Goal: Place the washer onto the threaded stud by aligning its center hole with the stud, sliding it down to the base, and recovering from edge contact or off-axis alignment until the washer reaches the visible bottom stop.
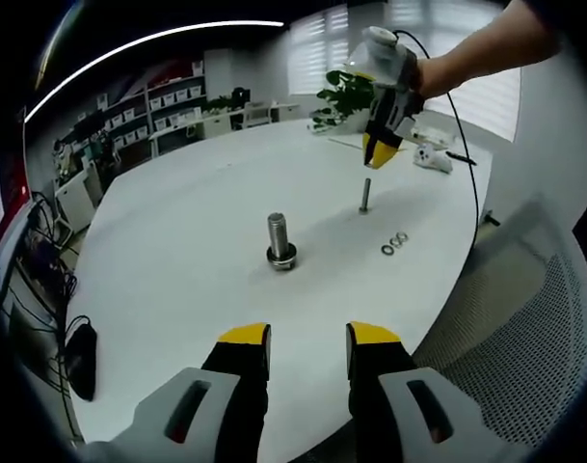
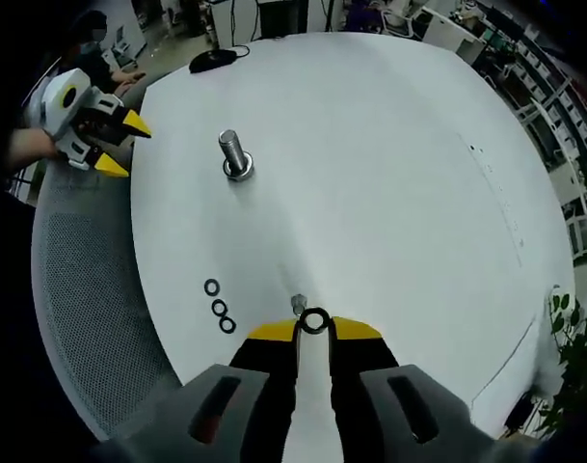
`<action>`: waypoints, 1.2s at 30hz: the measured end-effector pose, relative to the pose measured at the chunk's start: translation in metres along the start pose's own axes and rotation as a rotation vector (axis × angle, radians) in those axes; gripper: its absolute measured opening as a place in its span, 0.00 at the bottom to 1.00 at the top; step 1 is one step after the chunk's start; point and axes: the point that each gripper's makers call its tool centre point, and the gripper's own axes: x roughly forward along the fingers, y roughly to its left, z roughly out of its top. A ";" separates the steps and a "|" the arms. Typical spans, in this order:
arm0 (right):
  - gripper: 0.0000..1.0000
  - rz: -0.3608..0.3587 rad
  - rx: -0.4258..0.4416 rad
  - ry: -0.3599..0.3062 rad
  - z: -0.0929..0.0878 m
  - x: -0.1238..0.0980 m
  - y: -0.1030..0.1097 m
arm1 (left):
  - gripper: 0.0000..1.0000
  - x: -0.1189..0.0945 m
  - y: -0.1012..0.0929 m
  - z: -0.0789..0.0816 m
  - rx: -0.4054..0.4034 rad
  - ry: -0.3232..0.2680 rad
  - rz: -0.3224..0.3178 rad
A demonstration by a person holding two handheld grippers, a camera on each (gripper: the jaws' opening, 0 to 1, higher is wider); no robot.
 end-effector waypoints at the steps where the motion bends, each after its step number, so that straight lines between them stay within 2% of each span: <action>1: 0.13 -0.001 0.000 0.000 0.001 0.000 -0.001 | 0.30 0.000 0.000 0.000 -0.001 -0.001 0.001; 6: 0.13 -0.001 0.016 -0.016 0.006 0.000 -0.004 | 0.30 0.001 -0.001 -0.001 -0.008 0.004 -0.007; 17: 0.13 0.011 0.019 0.000 0.002 0.004 -0.001 | 0.30 0.001 -0.002 0.001 -0.001 -0.002 -0.013; 22: 0.13 0.027 -0.017 0.010 0.002 0.009 0.006 | 0.30 0.001 -0.002 0.001 0.003 0.002 -0.014; 36: 0.13 0.046 -0.034 0.025 -0.001 0.020 0.008 | 0.30 0.002 -0.003 0.001 0.004 -0.001 -0.014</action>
